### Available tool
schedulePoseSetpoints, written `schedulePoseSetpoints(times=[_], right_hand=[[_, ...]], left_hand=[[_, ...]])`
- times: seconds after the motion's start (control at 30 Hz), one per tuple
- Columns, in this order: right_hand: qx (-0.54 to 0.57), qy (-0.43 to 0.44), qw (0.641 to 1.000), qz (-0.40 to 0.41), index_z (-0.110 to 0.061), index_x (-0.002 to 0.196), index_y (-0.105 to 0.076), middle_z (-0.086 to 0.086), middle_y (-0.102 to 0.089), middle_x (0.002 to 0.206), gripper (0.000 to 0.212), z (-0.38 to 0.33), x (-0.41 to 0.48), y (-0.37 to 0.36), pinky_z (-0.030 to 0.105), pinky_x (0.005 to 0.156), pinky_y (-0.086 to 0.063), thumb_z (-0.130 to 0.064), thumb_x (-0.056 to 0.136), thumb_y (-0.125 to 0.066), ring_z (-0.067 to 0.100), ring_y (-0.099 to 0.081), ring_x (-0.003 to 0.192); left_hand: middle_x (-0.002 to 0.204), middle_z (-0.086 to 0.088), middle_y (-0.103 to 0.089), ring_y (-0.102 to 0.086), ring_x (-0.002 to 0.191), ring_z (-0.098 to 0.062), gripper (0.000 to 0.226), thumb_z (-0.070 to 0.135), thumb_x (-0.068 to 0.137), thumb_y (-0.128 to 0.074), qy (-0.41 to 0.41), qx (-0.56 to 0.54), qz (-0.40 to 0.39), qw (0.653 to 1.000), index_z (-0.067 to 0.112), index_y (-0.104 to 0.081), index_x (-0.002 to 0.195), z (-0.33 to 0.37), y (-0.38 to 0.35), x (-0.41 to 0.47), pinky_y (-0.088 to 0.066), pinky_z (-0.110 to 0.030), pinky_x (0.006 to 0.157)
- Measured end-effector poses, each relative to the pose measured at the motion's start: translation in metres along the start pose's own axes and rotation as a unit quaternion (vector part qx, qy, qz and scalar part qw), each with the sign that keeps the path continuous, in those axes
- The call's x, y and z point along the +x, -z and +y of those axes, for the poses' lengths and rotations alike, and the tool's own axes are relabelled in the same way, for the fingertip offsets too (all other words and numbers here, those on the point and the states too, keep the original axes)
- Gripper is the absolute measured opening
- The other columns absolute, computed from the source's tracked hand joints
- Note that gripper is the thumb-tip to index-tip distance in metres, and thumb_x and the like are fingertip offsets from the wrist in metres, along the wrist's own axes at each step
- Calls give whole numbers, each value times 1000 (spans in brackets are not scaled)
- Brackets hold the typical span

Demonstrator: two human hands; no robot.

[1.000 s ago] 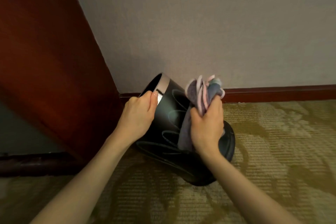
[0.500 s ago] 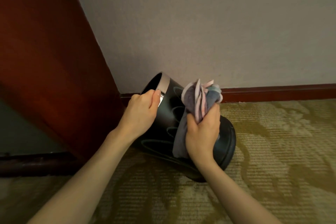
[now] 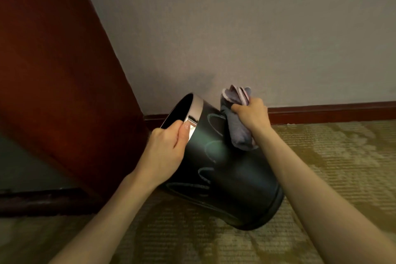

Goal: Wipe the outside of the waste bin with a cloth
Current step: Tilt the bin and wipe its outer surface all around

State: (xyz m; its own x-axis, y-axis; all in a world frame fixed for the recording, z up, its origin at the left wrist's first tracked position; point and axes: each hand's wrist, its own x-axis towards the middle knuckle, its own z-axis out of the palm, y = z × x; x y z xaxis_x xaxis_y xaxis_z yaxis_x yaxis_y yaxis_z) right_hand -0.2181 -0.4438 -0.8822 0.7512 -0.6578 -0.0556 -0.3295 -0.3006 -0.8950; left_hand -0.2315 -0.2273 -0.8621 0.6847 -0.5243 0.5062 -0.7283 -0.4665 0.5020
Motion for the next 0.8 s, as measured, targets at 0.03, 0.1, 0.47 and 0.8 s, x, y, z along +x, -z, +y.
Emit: schedulePoseSetpoints(times=[0.03, 0.1, 0.47, 0.8], right_hand=[[-3, -8, 1000, -21, 0, 113, -59, 24, -62, 110, 39, 0, 7, 0, 31, 71, -38, -24, 82, -63, 34, -59, 96], [-3, -18, 999, -48, 1, 116, -59, 24, -62, 112, 40, 1, 16, 0, 29, 71, -38, -22, 82, -64, 35, -59, 101], [5, 44, 997, 56, -11, 104, -57, 16, -64, 103, 28, 0, -28, 2, 37, 76, -45, -26, 81, -59, 36, -60, 94], [42, 185, 957, 218, -12, 104, -46, 1, -50, 94, 34, 9, -128, -24, 39, 77, -45, -12, 74, -62, 22, -53, 88]], left_hand=[[44, 12, -32, -42, 39, -10, 39, 19, 97, -37, -1, -2, 1, 1000, 33, -33, 60, 0, 0, -2, -25, -16, 35], [44, 12, -31, -44, 39, -9, 38, 21, 97, -36, 1, -1, 0, 1000, 33, -33, 61, 2, 0, -4, -25, -14, 35], [46, 3, -40, -38, 36, -15, 45, 37, 97, -23, 40, 21, -22, 999, 18, -42, 61, 3, -4, 0, -27, -25, 38], [49, 0, -43, -43, 46, -17, 44, 26, 99, -32, 60, 4, -6, 998, 20, -40, 56, 14, -11, 13, -27, -27, 45]])
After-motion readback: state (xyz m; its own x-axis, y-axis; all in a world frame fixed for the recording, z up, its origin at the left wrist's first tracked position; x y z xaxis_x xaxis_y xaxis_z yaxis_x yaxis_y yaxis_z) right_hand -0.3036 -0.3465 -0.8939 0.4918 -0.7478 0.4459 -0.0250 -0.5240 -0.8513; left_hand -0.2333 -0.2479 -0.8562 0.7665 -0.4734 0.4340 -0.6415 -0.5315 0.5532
